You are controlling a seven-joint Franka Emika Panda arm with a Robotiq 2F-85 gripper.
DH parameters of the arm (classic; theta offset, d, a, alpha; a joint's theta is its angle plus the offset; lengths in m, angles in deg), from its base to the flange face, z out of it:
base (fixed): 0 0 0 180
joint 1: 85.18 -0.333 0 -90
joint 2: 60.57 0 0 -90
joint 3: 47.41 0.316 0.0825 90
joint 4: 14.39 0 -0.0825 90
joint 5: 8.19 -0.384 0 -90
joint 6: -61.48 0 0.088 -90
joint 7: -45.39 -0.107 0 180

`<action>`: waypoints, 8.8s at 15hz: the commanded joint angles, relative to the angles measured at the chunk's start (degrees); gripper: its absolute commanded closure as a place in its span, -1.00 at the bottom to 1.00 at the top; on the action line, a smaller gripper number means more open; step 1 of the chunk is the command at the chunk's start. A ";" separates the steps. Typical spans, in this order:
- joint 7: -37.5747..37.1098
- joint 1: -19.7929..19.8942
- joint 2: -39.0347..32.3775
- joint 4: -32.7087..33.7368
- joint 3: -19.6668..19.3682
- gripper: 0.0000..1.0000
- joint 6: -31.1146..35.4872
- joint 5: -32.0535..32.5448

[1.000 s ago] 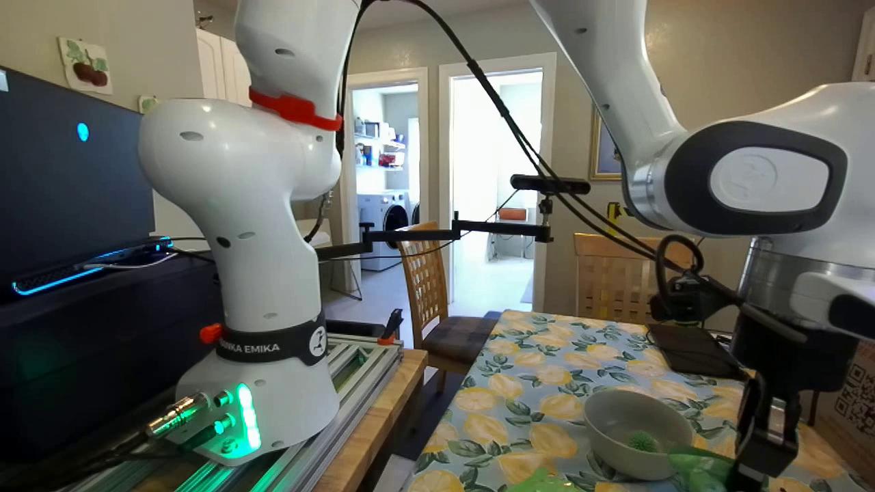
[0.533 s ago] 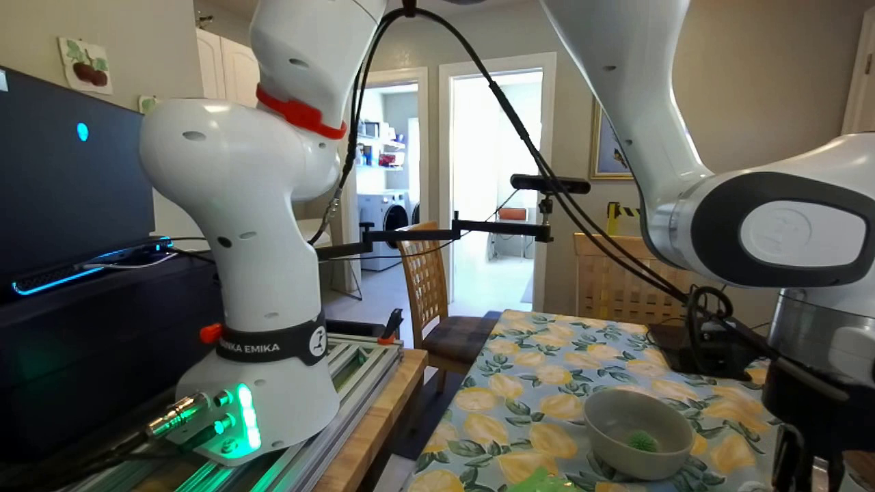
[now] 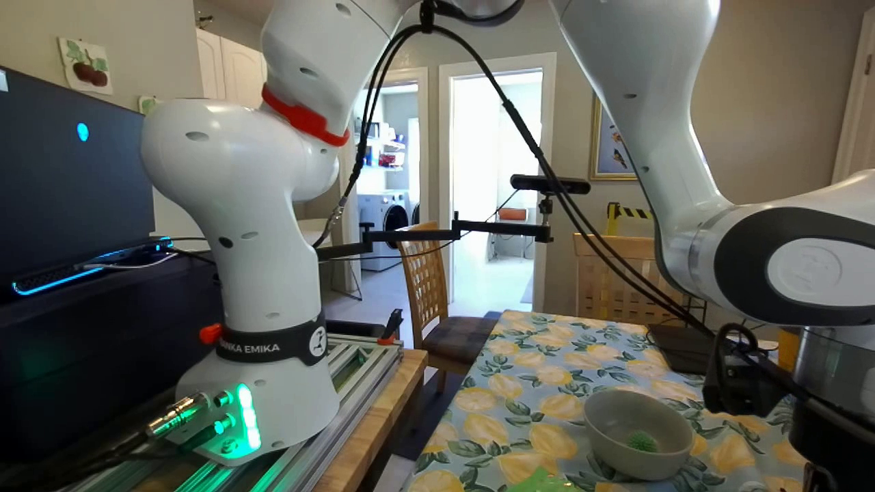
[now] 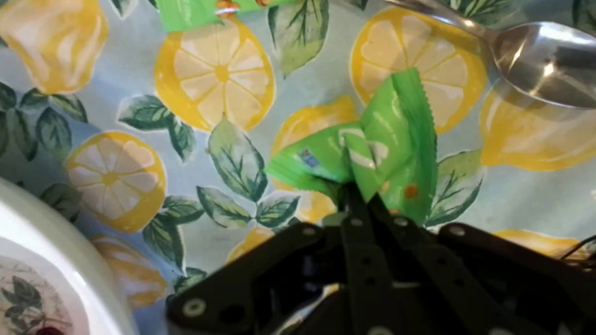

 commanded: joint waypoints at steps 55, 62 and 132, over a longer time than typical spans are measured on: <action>16.35 -6.20 -9.48 16.48 13.52 -0.77 -28.16 -0.32; 16.15 -6.74 -10.24 17.10 13.27 -0.33 -28.61 1.21; 15.67 -2.19 -4.48 7.42 7.60 0.99 -9.36 2.43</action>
